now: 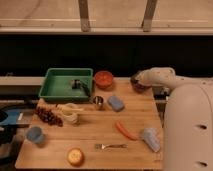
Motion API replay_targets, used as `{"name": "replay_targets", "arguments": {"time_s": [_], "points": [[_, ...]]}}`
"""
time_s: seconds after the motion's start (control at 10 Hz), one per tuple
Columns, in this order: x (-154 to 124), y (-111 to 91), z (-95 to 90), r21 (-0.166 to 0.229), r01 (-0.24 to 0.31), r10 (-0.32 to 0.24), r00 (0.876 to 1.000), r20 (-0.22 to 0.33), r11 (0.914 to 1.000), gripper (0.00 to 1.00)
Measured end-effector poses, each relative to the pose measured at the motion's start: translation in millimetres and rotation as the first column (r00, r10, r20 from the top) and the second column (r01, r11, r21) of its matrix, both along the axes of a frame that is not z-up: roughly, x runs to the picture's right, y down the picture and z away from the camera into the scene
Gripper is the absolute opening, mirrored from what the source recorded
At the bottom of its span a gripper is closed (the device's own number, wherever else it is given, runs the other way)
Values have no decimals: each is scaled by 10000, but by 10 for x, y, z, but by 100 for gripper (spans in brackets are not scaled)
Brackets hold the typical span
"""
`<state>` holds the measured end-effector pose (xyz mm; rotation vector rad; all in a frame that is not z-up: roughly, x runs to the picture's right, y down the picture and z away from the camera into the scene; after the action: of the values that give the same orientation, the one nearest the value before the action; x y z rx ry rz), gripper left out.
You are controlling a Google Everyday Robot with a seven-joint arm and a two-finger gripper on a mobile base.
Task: Wipe purple bowl with eraser
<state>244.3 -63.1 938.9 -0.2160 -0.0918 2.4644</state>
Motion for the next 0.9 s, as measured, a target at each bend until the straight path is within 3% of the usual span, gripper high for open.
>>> {"name": "replay_targets", "arguments": {"time_s": [0.4, 0.7, 0.9], "points": [[-198, 223, -258, 158, 555, -560, 9979, 333, 9983, 0], [67, 369, -375, 67, 355, -356, 9993, 130, 9993, 0], [236, 342, -356, 34, 44, -43, 9997, -237, 10000, 0]]}}
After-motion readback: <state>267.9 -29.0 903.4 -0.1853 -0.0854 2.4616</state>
